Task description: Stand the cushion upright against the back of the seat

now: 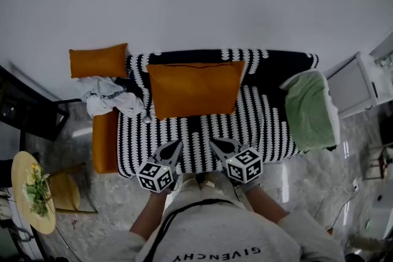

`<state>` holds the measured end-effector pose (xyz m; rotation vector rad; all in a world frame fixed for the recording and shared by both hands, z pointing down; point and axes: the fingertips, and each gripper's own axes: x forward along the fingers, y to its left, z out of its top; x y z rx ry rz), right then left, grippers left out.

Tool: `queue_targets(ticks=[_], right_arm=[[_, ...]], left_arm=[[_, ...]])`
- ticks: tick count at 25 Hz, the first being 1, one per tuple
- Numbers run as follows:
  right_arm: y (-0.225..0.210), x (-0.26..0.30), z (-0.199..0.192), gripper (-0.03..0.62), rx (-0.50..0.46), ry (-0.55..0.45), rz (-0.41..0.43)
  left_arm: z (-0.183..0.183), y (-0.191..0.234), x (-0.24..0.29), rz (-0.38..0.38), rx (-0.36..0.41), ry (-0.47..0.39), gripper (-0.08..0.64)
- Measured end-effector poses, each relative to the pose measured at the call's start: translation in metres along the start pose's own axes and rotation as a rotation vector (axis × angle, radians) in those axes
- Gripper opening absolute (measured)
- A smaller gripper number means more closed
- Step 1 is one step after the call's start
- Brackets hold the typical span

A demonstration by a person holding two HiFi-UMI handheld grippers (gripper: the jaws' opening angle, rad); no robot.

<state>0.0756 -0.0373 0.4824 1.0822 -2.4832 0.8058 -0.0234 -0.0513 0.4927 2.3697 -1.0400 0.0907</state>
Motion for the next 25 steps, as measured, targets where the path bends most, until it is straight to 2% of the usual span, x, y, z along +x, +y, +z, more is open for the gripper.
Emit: queue_targets(ticks=[11,25], right_arm=[[0.006,0.008,-0.011,0.018,0.018,0.006,0.000],[0.008,0.016,-0.011,0.018,0.029,0.012,-0.003]], left_arm=[[-0.012,0.010,-0.007,0.007,-0.017,0.015,0.025],[-0.010,0.019,-0.006,-0.001,-0.028,0.018,0.025]])
